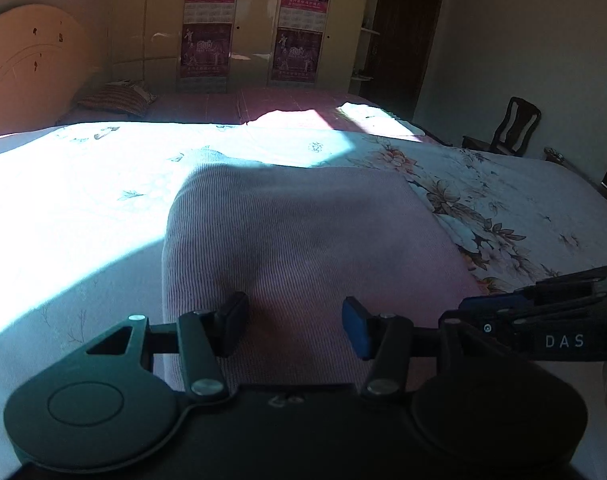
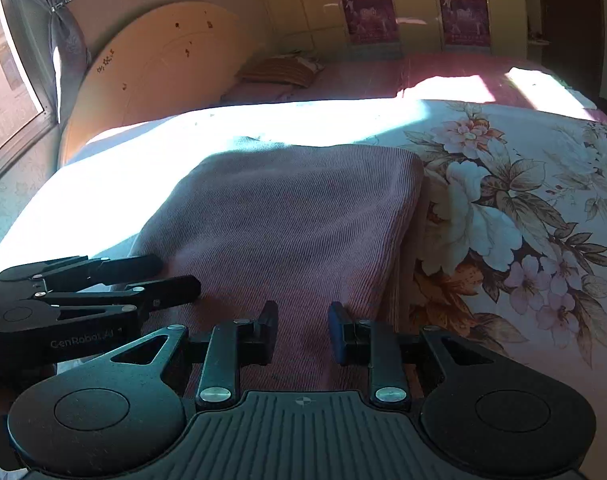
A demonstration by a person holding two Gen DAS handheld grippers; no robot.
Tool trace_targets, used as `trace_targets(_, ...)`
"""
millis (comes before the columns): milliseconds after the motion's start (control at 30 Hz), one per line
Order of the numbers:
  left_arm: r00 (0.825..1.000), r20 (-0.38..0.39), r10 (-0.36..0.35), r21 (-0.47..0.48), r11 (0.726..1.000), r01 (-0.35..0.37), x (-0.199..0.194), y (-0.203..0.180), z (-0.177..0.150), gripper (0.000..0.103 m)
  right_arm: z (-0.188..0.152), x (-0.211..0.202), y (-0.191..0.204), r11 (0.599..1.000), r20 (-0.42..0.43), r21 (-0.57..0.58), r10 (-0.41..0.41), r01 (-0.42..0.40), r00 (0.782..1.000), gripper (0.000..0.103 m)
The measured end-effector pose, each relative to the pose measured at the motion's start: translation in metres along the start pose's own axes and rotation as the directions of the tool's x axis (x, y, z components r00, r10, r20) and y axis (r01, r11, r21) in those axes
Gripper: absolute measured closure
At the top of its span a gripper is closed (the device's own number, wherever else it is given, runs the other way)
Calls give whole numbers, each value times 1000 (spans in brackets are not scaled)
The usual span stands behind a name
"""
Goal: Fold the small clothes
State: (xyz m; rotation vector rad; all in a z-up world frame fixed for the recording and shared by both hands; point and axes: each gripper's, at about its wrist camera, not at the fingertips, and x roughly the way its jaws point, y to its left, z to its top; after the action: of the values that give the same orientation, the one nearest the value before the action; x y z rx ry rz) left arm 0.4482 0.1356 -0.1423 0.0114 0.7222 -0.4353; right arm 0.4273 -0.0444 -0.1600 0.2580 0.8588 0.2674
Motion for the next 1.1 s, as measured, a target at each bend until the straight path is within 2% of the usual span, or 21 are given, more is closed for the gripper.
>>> trace_targets(67,1000,-10,5,5,1000,-5,-2,-3,2,52,-12,4,0,995,-8,-76,-73,72,997,80)
trace_targets(200,999,-24,34,31,999,-33,-15,-11,0,52,-13,5,2,989,-5,-109,-104,102,995,82)
trace_targets(333,998,-49,36,0,999,-36,-23,-12,-8,52,-19,-2,-1,994,-5,-61,-96,95,995,82)
trace_targets(500,991,-123,47,-27,998,-51,-8,-13,-19,50,-35,-3,8,987,-9,-99,-124,123,992,82)
trace_targets(733,989,-135,59,1,998,-59,-6,-19,-19,48,-29,-3,2,994,-46,-12,-114,113,992,82)
trace_targets(933,994,-101,39,6,999,-39,-21,-19,-2,48,-20,-7,3,995,-77,12,-102,104,992,82)
trace_targets(1100,998,-50,47,26,999,-46,-20,-15,21,47,-2,-13,9,994,-11,20,-105,105,994,81)
